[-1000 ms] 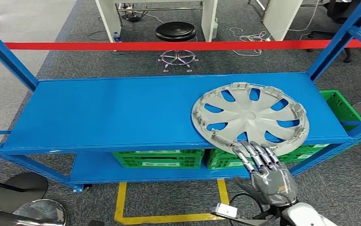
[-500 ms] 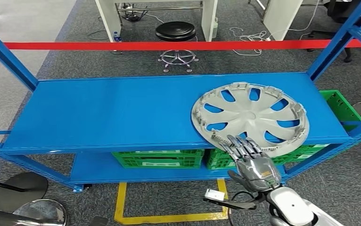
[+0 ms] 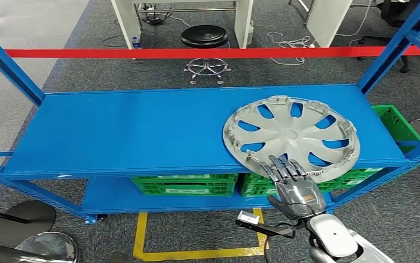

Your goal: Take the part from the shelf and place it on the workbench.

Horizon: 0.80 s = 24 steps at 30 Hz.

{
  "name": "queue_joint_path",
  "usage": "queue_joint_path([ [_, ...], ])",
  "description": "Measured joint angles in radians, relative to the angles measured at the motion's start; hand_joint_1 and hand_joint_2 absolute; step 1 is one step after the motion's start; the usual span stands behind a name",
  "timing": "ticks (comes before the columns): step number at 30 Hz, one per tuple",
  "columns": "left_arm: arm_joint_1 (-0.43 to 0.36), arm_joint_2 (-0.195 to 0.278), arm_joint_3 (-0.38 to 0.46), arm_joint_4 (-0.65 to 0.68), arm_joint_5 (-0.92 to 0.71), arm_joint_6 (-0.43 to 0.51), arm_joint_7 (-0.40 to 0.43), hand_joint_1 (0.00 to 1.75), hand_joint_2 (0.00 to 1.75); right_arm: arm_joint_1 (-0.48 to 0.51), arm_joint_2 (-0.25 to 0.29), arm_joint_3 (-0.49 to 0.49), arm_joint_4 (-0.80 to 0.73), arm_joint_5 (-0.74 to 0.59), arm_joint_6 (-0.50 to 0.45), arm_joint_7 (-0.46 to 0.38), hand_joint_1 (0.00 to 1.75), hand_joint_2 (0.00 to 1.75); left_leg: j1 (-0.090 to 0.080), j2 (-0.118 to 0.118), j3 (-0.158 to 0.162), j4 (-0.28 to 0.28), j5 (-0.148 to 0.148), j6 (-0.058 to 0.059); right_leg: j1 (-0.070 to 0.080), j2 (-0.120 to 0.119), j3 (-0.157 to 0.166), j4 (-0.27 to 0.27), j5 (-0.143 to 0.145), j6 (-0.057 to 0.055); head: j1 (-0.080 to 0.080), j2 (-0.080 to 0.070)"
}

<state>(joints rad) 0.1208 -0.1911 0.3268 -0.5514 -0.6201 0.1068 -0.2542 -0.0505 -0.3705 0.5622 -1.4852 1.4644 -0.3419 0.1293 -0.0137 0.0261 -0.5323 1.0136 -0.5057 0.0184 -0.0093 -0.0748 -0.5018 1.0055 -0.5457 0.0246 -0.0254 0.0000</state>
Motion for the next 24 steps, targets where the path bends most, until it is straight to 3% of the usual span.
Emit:
queue_joint_path([
  [12,-0.001,0.000,0.012,-0.001,-0.008,-0.004,0.002,0.00,0.00,-0.001,0.015,-0.004,0.017,0.002,0.011,0.000,0.00,1.75,0.000,0.000,0.000,0.000,0.000,0.000,0.000,0.000,0.000,0.000,0.000,0.000,0.000,0.000],
  [24,-0.033,0.007,0.046,0.021,0.001,-0.056,-0.051,0.00,0.00,-0.060,0.070,-0.003,0.103,0.019,0.022,0.007,0.00,1.75,0.000,0.000,0.000,0.000,0.000,0.000,0.000,0.000,0.000,0.000,0.000,0.000,0.000,0.000],
])
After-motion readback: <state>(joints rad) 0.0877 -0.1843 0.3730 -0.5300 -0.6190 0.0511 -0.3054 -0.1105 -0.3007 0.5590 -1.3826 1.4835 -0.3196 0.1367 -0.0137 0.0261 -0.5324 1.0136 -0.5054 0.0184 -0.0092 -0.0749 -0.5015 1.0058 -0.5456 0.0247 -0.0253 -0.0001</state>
